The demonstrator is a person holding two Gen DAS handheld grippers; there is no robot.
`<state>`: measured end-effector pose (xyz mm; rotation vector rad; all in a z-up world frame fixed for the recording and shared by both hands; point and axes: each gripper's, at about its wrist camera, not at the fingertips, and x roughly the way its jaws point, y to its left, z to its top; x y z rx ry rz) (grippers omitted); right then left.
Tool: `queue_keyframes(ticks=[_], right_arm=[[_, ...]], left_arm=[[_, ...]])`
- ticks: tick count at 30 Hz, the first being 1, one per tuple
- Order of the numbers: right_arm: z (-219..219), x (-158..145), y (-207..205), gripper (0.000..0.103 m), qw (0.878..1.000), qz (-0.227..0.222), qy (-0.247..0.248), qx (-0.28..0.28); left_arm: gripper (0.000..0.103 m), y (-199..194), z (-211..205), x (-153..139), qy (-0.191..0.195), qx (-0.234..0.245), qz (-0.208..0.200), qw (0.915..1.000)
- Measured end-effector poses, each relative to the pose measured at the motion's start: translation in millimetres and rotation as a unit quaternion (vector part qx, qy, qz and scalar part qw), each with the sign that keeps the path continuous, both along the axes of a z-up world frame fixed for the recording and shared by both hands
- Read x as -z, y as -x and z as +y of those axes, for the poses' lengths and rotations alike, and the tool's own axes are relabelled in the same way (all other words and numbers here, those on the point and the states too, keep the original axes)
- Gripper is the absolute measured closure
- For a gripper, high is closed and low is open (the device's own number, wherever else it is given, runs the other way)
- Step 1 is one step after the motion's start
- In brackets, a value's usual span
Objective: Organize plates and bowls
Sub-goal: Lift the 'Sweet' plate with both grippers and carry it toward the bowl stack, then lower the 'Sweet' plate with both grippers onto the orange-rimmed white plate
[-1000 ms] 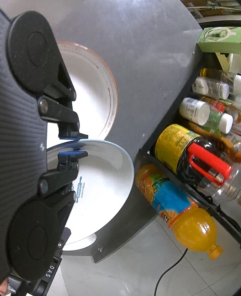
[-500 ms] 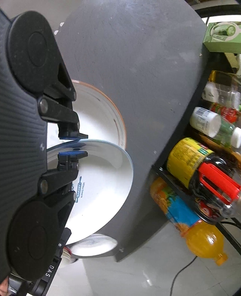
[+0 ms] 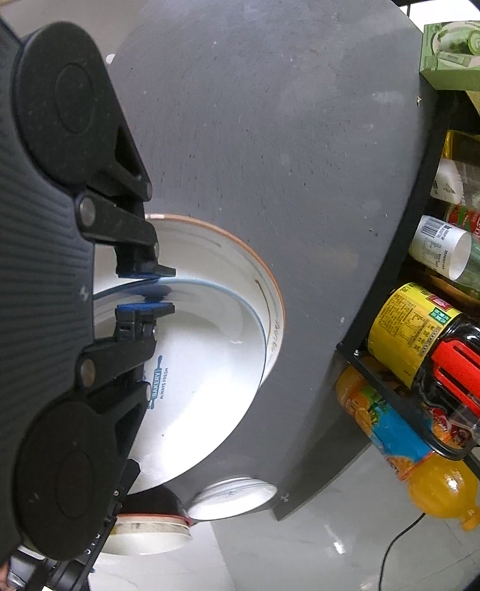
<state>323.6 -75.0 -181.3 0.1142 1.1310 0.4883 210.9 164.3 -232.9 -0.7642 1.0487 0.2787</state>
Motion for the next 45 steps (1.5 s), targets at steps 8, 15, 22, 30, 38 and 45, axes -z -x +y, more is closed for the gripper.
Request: queue_keyframes(ticks=[8, 15, 22, 30, 38, 45], right_arm=[[8, 6, 18, 0.095, 1.000, -0.012, 0.019, 0.018], [12, 10, 31, 0.095, 0.998, -0.020, 0.030, 0.043], [15, 15, 37, 0.094, 0.997, -0.030, 0.039, 0.059], [18, 20, 33, 0.091, 0.996, -0.039, 0.044, 0.063], [32, 33, 32, 0.087, 0.996, -0.032, 0.060, 0.052], [35, 26, 29, 0.080, 0.996, -0.024, 0.071, 0.048]], left_arm=[[0.092, 1, 7, 6, -0.009, 0.024, -0.001, 0.9997], [0.089, -3, 6, 9, -0.025, 0.040, 0.008, 0.9988], [0.089, -9, 9, 0, -0.030, 0.041, 0.031, 0.9982], [0.088, 2, 22, -29, -0.042, 0.019, 0.011, 0.9989], [0.088, 15, 23, -31, -0.048, 0.012, 0.017, 0.9986], [0.087, 26, 26, -34, -0.051, 0.003, 0.016, 0.9986]])
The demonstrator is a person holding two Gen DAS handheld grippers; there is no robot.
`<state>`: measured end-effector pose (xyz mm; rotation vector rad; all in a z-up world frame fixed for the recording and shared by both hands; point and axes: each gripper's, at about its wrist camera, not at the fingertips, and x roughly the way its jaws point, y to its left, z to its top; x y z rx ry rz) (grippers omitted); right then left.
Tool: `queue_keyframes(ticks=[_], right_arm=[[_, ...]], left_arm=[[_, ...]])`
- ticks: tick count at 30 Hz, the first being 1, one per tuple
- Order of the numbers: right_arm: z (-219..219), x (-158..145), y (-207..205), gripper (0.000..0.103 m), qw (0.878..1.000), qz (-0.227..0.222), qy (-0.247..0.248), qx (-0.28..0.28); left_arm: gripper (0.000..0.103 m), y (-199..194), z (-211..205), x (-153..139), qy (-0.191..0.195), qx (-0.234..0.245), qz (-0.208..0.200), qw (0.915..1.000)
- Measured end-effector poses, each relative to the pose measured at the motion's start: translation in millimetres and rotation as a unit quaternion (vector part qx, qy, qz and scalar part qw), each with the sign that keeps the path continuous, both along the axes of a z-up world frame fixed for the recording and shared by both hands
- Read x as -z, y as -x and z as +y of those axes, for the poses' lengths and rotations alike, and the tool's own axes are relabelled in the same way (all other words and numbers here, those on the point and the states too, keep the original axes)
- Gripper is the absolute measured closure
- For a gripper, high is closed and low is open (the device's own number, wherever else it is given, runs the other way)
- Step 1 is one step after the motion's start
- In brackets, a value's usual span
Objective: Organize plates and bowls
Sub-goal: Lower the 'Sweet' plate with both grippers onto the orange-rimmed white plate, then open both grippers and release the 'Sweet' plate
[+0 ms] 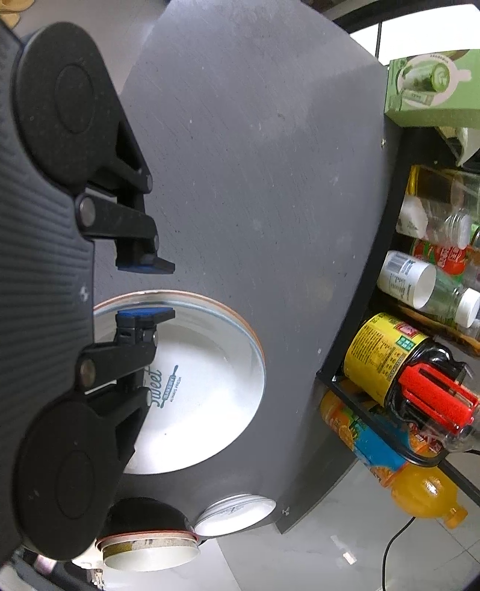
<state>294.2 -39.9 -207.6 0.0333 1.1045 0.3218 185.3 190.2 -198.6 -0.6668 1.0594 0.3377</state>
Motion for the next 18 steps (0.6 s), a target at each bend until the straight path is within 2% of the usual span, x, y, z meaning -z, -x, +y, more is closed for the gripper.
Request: queue_keyframes(ticks=[1, 2, 6, 9, 15, 18], right_arm=[[-2, -6, 0, 0.077, 1.000, -0.001, -0.007, 0.000], [-4, -11, 0, 0.075, 1.000, -0.004, -0.012, -0.004], [-17, -35, 0, 0.054, 0.999, -0.013, -0.031, -0.017], [-26, -51, -4, 0.052, 0.998, -0.027, -0.041, -0.029], [-52, -80, -17, 0.031, 0.996, -0.048, -0.060, -0.037], [-70, -93, -29, 0.028, 0.995, -0.059, -0.070, -0.027]], left_arm=[[0.085, 0, 0, -2, -0.003, 0.000, -0.001, 1.0000], [0.078, 0, -1, -4, -0.003, -0.002, -0.003, 1.0000], [0.047, -5, -3, -17, -0.006, -0.007, -0.013, 0.9999], [0.035, -14, -9, -27, -0.019, -0.002, -0.017, 0.9997], [0.025, -39, -26, -46, -0.030, 0.015, -0.031, 0.9990], [0.024, -60, -42, -57, -0.035, 0.034, -0.035, 0.9982]])
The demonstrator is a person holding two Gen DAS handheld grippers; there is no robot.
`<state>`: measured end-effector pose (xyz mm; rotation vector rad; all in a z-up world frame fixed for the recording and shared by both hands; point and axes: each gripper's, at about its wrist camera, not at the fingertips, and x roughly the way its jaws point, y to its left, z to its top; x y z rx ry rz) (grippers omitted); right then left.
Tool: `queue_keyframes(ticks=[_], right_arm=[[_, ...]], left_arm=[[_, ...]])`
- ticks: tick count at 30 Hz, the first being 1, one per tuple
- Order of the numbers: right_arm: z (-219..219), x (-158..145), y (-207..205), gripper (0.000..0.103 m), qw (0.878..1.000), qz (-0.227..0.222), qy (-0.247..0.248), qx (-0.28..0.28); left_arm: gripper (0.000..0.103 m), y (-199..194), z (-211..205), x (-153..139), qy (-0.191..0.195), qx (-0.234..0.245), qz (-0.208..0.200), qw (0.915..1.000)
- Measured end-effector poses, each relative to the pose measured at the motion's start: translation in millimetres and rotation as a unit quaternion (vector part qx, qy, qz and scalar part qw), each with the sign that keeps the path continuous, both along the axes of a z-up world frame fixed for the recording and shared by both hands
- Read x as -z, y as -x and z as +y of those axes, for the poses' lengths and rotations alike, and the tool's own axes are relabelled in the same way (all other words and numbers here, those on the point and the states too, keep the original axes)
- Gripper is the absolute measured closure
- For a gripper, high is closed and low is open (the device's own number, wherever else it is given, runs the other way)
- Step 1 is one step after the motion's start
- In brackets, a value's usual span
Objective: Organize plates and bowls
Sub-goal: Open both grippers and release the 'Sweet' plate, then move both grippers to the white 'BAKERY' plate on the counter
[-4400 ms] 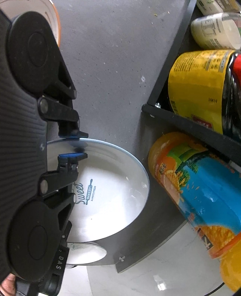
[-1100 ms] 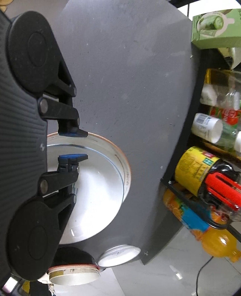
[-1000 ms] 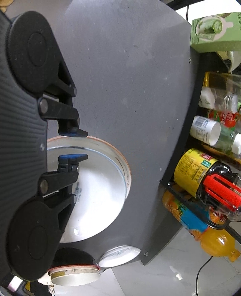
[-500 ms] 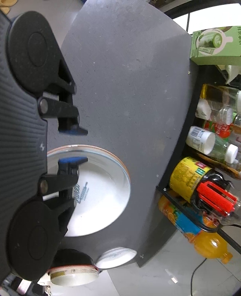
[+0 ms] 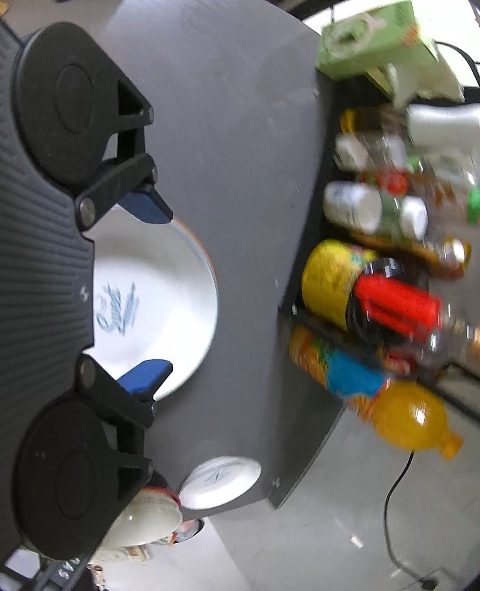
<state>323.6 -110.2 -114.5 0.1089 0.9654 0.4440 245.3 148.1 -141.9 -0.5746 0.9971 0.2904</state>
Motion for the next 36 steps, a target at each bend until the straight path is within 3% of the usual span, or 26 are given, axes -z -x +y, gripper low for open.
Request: queue_keyframes(ticks=[8, 22, 29, 36], right_arm=[[-73, -23, -46, 0.026, 0.998, -0.007, -0.027, 0.049], [-168, -16, -133, 0.026, 0.996, 0.015, -0.045, 0.079], [-194, 5, -176, 0.027, 0.996, 0.024, -0.042, 0.071], [-211, 42, -215, 0.038, 0.996, 0.055, -0.044, 0.058]], left_arm=[[0.023, -68, -59, -18, -0.006, 0.039, -0.013, 0.9991], [0.023, -171, -157, -21, -0.006, 0.072, -0.011, 0.9973], [0.024, -208, -189, -5, -0.005, 0.073, -0.003, 0.9973], [0.030, -240, -204, 21, 0.004, 0.061, 0.006, 0.9981]])
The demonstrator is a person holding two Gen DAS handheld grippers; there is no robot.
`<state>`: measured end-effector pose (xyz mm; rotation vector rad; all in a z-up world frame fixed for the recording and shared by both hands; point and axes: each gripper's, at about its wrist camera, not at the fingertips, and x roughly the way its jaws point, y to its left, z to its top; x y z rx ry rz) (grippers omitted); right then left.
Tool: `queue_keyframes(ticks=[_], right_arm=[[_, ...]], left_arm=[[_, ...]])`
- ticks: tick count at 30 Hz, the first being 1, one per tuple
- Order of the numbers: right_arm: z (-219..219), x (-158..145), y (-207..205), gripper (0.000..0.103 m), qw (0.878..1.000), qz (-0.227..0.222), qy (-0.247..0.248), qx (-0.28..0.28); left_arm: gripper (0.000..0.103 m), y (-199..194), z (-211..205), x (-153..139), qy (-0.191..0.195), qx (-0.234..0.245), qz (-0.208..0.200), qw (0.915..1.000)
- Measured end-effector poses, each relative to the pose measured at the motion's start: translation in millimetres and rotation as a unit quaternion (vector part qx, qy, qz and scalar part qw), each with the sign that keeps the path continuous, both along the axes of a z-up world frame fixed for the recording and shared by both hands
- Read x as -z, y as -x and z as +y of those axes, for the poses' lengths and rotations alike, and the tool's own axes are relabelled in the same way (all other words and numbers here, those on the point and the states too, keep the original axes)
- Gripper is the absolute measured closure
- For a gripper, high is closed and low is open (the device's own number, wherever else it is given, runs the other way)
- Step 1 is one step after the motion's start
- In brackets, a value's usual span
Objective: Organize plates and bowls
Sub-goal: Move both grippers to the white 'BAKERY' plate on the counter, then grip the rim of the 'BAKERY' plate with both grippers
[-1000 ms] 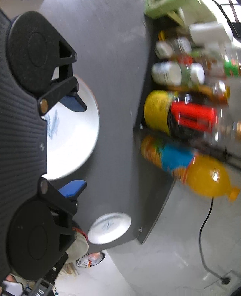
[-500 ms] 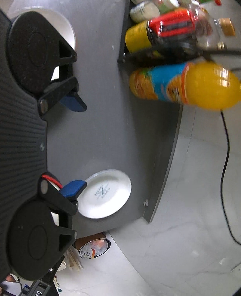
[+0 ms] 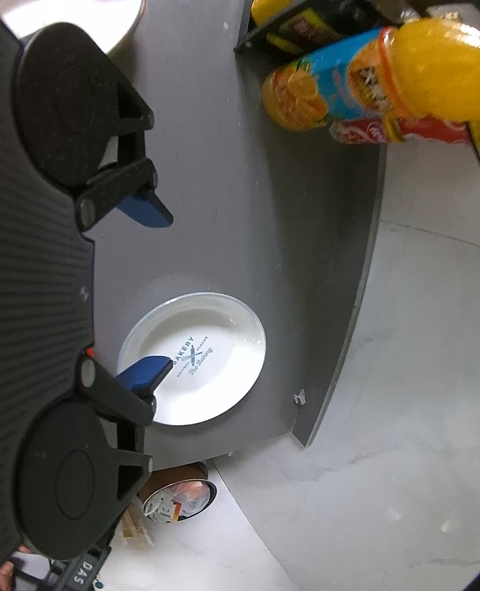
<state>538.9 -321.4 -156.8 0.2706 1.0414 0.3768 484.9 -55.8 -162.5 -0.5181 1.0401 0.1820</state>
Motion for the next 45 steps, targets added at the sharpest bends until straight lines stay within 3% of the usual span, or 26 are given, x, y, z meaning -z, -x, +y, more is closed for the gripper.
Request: queue_keyframes(ticks=[3, 12, 24, 35, 36, 37, 38, 41, 45], right_arm=[[-2, 13, -14, 0.042, 1.000, 0.022, -0.012, -0.007], [3, 43, -56, 0.048, 0.998, 0.049, -0.014, -0.026], [22, 79, -90, 0.060, 0.995, 0.079, -0.003, -0.053], [31, 91, -103, 0.069, 0.993, 0.094, -0.013, -0.069], [33, 92, -104, 0.073, 0.993, 0.095, -0.015, -0.072], [35, 93, -105, 0.087, 0.992, 0.098, -0.016, -0.077], [37, 96, -105, 0.089, 0.991, 0.103, -0.017, -0.085], [41, 89, -99, 0.090, 0.992, 0.074, 0.007, -0.102], [34, 76, -92, 0.092, 0.993, 0.054, 0.000, -0.107]], left_arm=[[0.045, -12, 1, 15, 0.008, -0.003, 0.017, 0.9998], [0.061, -41, 5, 51, 0.036, -0.012, 0.047, 0.9981], [0.078, -70, 5, 85, 0.043, -0.015, 0.082, 0.9955], [0.089, -82, 8, 97, 0.068, -0.015, 0.086, 0.9938], [0.092, -82, 8, 97, 0.074, -0.016, 0.086, 0.9934], [0.092, -82, 8, 97, 0.077, -0.017, 0.086, 0.9932], [0.092, -82, 7, 96, 0.073, -0.015, 0.086, 0.9935], [0.092, -80, 1, 90, 0.051, 0.001, 0.075, 0.9959], [0.095, -72, 6, 79, 0.063, -0.002, 0.059, 0.9963]])
